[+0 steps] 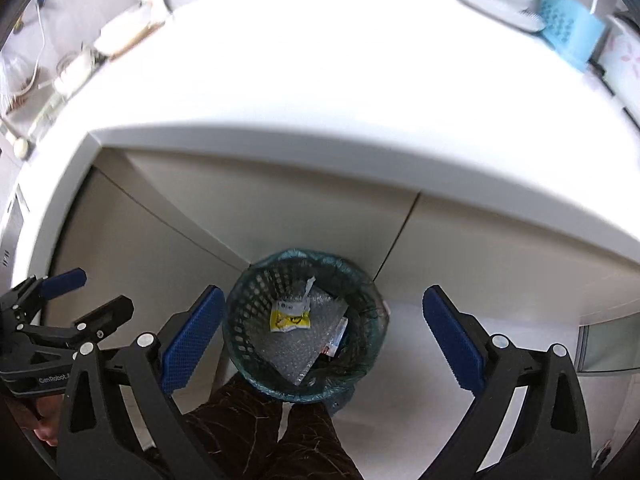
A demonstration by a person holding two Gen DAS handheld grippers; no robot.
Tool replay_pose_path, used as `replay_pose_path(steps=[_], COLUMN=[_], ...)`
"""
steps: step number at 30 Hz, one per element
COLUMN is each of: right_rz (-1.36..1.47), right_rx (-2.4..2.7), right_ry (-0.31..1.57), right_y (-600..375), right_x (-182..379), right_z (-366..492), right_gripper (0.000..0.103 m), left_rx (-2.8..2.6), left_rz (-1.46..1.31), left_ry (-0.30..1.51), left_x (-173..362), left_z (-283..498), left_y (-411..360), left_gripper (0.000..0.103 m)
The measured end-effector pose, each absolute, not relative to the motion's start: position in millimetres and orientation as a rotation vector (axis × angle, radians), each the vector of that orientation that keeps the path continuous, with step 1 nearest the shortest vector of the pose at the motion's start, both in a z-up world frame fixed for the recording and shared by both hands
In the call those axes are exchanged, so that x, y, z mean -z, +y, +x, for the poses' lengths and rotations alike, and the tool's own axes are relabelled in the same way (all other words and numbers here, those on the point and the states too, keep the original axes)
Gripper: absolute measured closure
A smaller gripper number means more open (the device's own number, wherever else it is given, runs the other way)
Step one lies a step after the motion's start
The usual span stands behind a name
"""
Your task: Collect trash
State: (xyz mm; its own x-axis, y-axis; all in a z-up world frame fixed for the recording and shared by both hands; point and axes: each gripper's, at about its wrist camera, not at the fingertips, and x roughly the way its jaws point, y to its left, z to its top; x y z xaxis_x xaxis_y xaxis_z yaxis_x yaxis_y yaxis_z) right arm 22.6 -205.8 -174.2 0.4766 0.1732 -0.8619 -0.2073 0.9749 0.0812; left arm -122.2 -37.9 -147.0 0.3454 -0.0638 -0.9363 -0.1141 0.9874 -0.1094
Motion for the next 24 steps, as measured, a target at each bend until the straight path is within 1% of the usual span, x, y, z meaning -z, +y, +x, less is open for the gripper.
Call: replay_pose_path(steps=[6, 13, 20, 24], right_rz=[-0.029, -0.012, -0.016, -0.005], right_rx=[-0.22, -0.212, -0.193, -0.18], right_ry=[0.984, 0.945, 0.931, 0.928], right_y=[-218, -225, -229, -233], right_x=[110, 59, 23, 12], right_z=[5, -14, -35, -42], right_gripper=[0.008, 0.008, 0.008, 0.008], left_rx=[-0.04, -0.059, -0.064, -0.056], left_rz=[-0.167, -0.158, -0.14, -0.115], left_ry=[1.19, 1.147, 1.093, 1.083], left_x=[92, 36, -10, -21], left_z=[-122, -128, -137, -141], left_y=[-46, -54, -60, -68], left_gripper=[0.006, 0.006, 0.006, 0.006])
